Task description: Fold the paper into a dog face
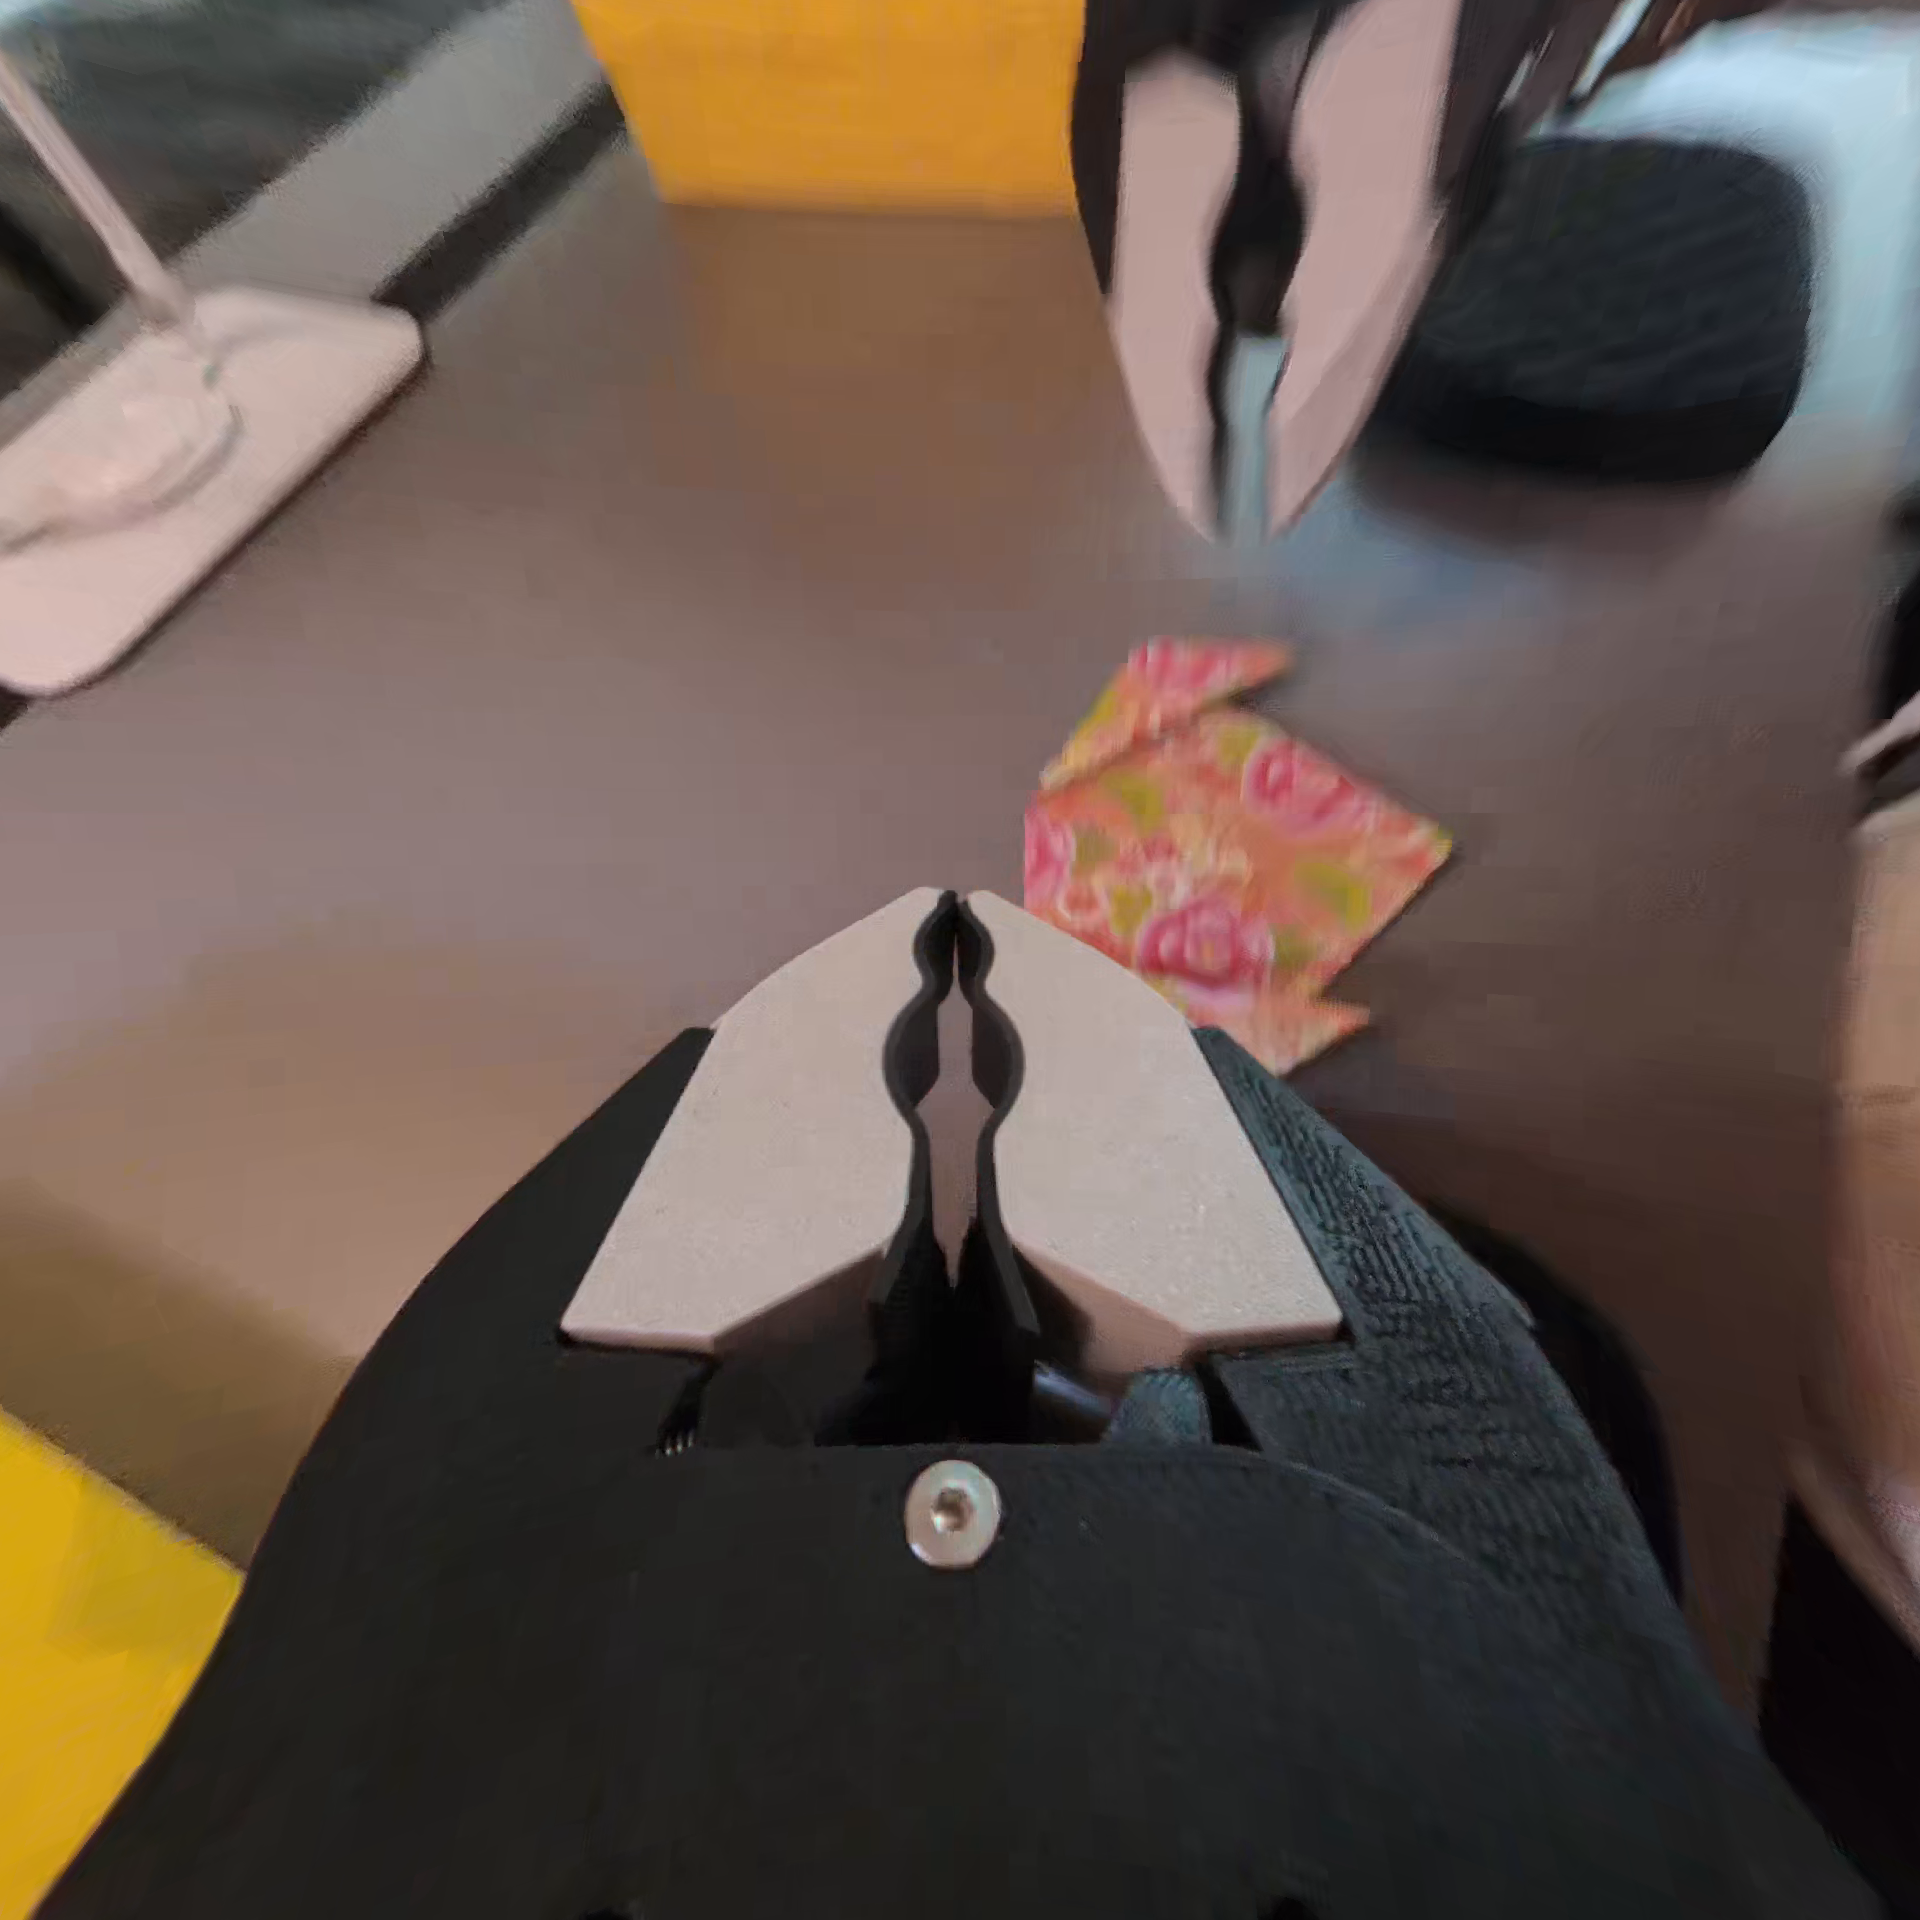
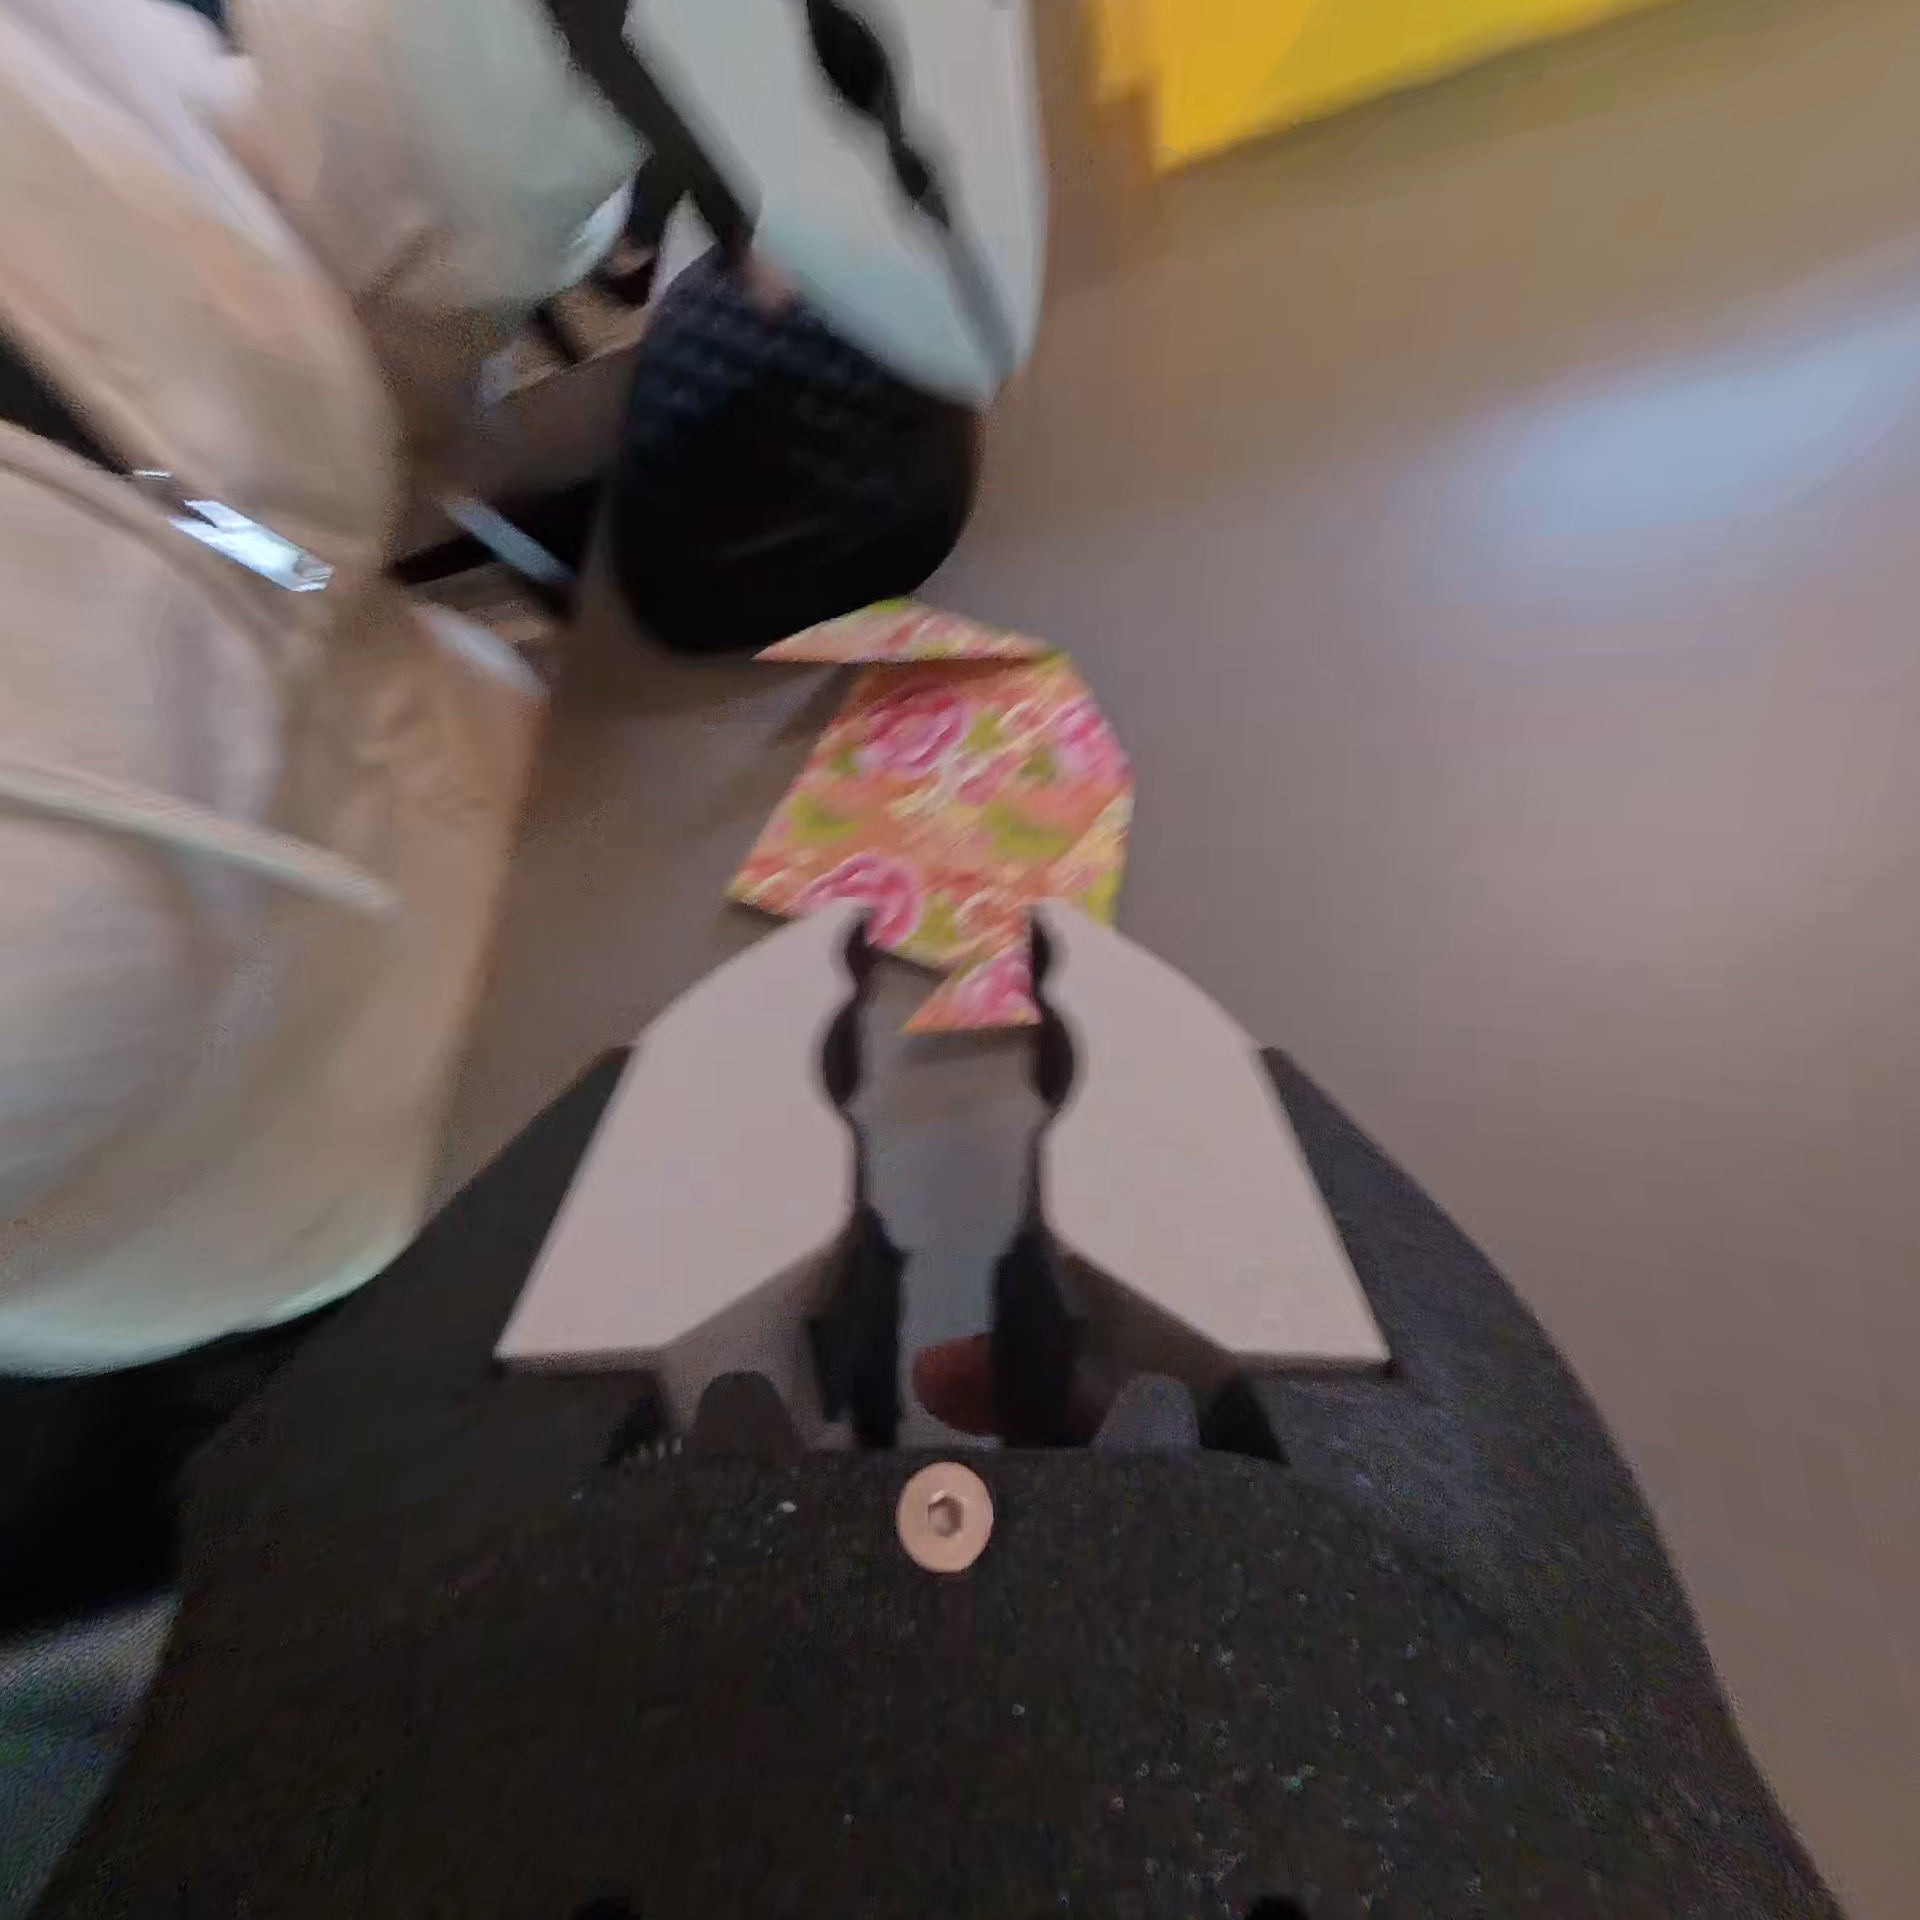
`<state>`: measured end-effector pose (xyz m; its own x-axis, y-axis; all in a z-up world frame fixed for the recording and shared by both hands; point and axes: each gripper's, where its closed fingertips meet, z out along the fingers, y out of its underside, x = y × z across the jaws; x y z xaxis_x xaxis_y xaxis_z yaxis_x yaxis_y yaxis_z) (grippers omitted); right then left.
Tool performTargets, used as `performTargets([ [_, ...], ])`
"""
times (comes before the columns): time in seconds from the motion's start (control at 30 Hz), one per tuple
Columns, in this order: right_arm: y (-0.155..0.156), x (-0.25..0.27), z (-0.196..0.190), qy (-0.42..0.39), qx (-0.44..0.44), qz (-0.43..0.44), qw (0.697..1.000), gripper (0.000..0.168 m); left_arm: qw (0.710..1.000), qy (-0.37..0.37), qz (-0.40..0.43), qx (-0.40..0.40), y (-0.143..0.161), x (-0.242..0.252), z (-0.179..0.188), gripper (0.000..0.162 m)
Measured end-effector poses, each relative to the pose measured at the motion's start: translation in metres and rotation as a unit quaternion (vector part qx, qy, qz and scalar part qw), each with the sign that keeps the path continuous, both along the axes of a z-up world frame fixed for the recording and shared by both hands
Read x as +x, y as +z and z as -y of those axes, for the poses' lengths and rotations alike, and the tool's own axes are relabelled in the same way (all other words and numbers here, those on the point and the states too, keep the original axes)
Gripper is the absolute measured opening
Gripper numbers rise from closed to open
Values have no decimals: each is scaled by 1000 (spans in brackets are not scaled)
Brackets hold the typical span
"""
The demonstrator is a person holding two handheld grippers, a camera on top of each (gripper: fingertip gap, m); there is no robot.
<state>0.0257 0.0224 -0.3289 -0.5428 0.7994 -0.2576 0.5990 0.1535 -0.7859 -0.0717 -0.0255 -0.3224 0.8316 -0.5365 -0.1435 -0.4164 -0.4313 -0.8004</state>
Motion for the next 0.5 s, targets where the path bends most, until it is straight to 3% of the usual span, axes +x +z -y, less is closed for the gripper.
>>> performTargets([
  [0.03, -2, -8, -1, -23, 27, -40, 999, 40, 999, 6, -31, -21, -14, 4, 7, 0],
  [0.1, -14, -15, 7, -27, 61, -58, 996, 39, 998, 1, -48, -45, -32, 21, 13, 0],
  [0.23, -48, -15, 18, -17, 116, 1, 993, 38, 991, -3, -95, -96, -60, 28, 16, 1],
  [0.33, -52, -16, 2, -90, 146, 18, 985, 37, 995, 16, -90, -41, -41, 21, 0, 0],
  [0.5, -52, -10, -35, -235, 173, 47, 955, 39, 989, 113, 47, 88, 17, -9, -23, 2],
])
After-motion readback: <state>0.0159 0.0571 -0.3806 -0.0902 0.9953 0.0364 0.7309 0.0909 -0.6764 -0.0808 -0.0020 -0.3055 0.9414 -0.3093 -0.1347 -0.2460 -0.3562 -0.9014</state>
